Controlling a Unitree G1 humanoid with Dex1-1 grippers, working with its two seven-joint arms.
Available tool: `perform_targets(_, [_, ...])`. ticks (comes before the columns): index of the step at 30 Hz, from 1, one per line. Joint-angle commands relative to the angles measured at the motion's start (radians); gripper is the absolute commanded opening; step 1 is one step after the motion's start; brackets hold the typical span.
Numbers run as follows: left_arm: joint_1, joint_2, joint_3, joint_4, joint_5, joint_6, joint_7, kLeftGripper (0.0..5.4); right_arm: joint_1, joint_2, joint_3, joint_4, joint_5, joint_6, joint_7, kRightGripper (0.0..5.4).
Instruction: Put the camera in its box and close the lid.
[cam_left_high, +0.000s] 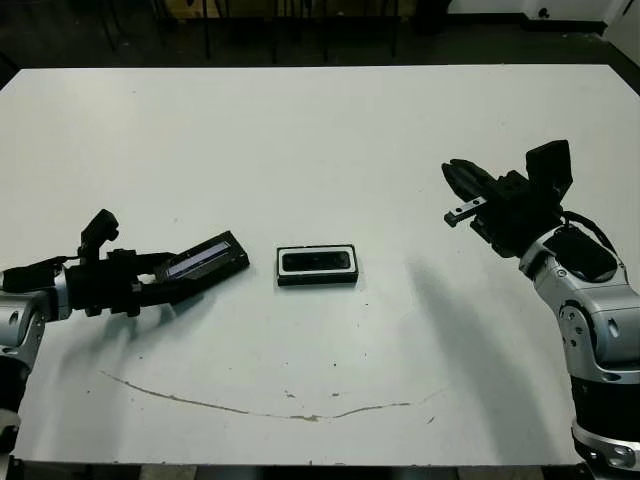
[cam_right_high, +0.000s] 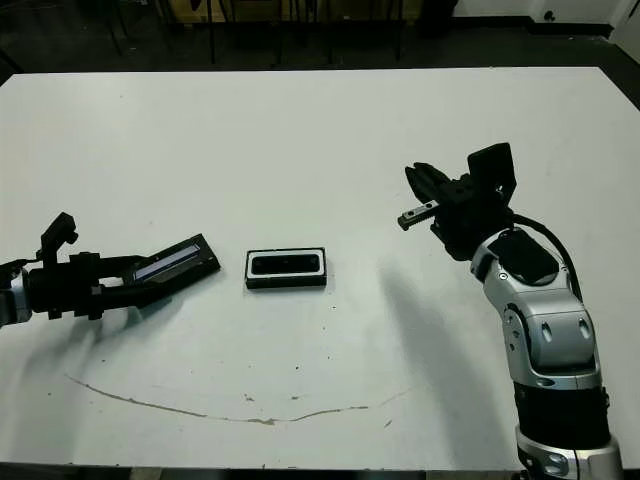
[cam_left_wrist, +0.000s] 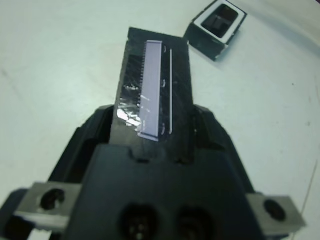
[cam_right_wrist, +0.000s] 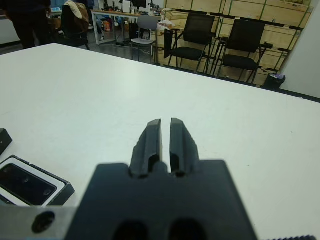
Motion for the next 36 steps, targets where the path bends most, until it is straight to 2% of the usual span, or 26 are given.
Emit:
perform_targets(1, [0.028, 0.03, -0.011, -0.048, 0.025, -0.011, -0.001, 2.82, 0.018, -0.003, -0.005, 0.008, 0.003, 0.013, -0.003, 0.0])
perform_targets(8, [0.07, 0.034, 0.025, -0.246, 0.009, 0.038, 0.087, 2.82, 0.024, 0.002, 0.004, -0.005, -0.005, 0.024, -0.02, 0.0])
perform_targets(14, [0.127, -0.066, 0.123, -0.441, -0.022, 0.034, 0.345, 2.82, 0.034, 0.02, -0.003, -0.01, 0.014, 0.034, -0.034, 0.0])
perform_targets(18, [0.089, -0.094, 0.133, -0.467, -0.044, 0.001, 0.387, 2.82, 0.041, 0.032, -0.001, -0.01, 0.023, 0.034, -0.041, 0.0])
perform_targets(22, [0.014, -0.071, 0.095, -0.434, -0.045, 0.021, 0.344, 2.82, 0.046, 0.042, 0.003, -0.006, 0.026, 0.019, -0.036, 0.0])
perform_targets(25, [-0.074, -0.053, 0.029, -0.34, -0.033, 0.012, 0.232, 2.82, 0.044, 0.046, 0.01, 0.002, 0.018, 0.013, -0.037, 0.0])
perform_targets(27, [-0.137, -0.04, -0.022, -0.265, -0.016, -0.003, 0.141, 2.82, 0.041, 0.049, 0.012, 0.003, 0.015, 0.018, -0.043, 0.0])
perform_targets(30, [-0.234, -0.03, -0.112, -0.177, 0.016, 0.045, 0.033, 2.82, 0.037, 0.051, 0.013, -0.001, 0.014, 0.027, -0.051, 0.0])
perform_targets(36, [-0.352, -0.069, -0.231, -0.04, 0.078, 0.065, -0.077, 2.82, 0.035, 0.046, 0.014, -0.007, 0.007, 0.028, -0.061, 0.0])
